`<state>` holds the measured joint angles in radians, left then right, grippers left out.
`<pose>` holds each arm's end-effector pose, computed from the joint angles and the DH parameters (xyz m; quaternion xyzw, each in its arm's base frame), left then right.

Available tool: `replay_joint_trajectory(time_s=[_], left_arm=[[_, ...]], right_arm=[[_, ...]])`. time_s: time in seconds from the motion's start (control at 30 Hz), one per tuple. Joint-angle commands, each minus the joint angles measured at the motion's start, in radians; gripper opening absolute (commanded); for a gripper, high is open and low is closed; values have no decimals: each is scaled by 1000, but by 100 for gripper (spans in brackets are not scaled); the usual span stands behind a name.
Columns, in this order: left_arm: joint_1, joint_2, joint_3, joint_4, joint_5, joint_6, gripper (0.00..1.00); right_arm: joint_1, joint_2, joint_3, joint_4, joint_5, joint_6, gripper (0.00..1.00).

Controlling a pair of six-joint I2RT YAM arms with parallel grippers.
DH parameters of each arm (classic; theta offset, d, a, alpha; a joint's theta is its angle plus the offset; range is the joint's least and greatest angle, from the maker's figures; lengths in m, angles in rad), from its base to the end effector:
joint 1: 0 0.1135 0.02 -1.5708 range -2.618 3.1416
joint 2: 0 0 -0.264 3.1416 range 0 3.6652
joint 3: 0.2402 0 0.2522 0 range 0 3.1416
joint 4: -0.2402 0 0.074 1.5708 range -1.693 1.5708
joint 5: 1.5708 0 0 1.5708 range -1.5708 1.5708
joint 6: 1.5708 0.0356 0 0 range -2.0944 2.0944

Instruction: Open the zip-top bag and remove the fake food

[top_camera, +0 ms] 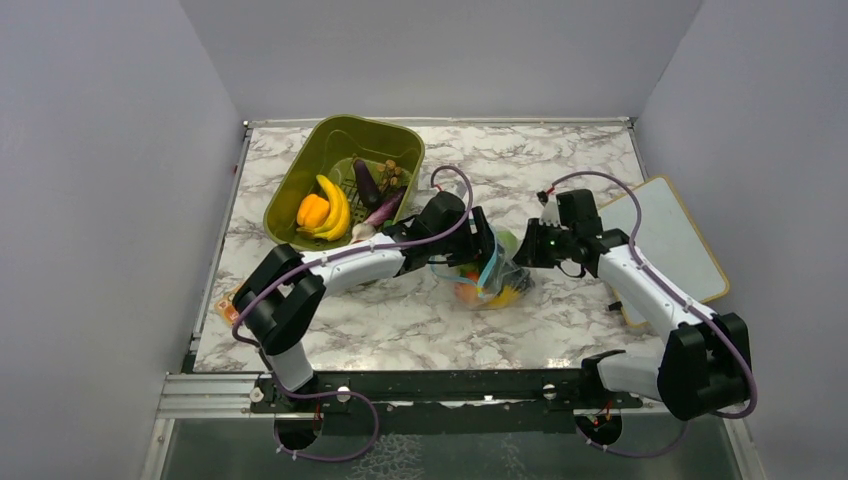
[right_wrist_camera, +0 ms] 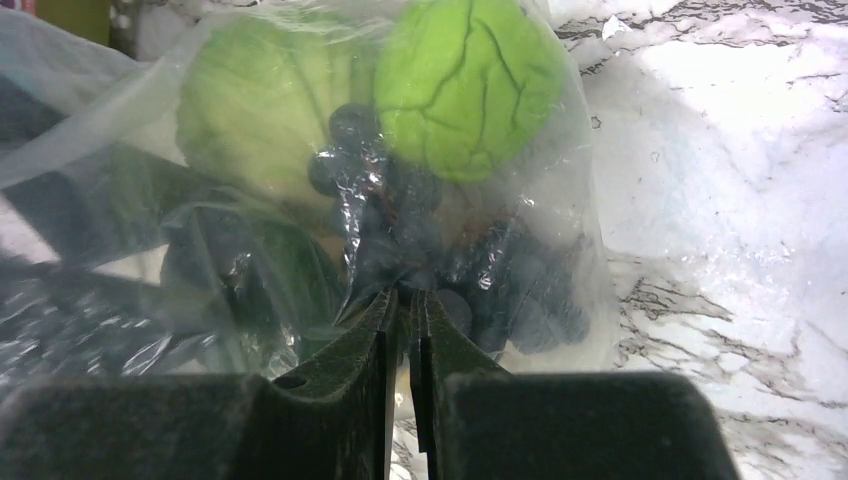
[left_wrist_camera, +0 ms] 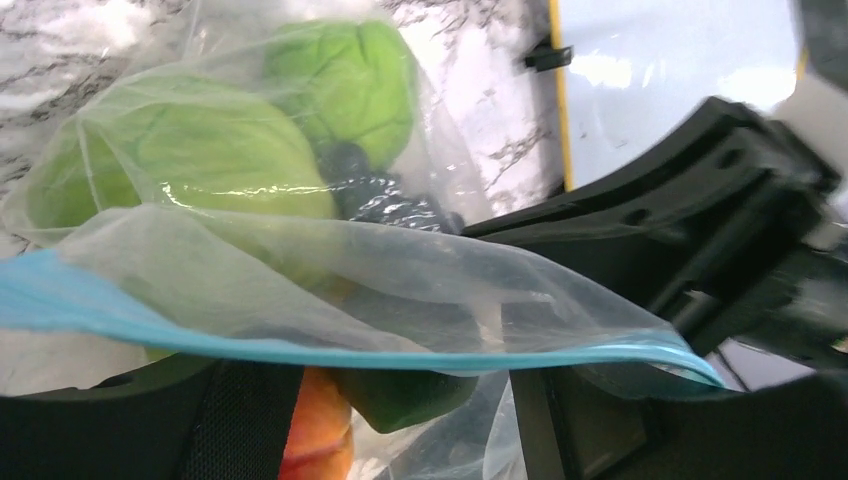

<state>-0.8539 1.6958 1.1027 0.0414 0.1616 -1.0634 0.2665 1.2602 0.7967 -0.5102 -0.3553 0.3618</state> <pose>0.2470 -0.2921 0.2311 -0.0518 0.8695 -0.4384 0.2217 0.2337 0.0766 0.2202 -0.0071 0.9421 0.2501 0.2231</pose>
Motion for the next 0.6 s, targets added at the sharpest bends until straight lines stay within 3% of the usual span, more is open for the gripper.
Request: replay_joint_trajectory(time_s=[0.0,0.27,0.57], left_arm=[[1,27,21,-111,27,60,72],[1,-50,-68,-40,50,59,74],[1,-86,-110,-51,56,28,73]], right_arm=[[3,-71,-6,-23,43,29,11],[3,-136,9,-63,-16,8,11],[3,-233,-104,-47,-201,78,11]])
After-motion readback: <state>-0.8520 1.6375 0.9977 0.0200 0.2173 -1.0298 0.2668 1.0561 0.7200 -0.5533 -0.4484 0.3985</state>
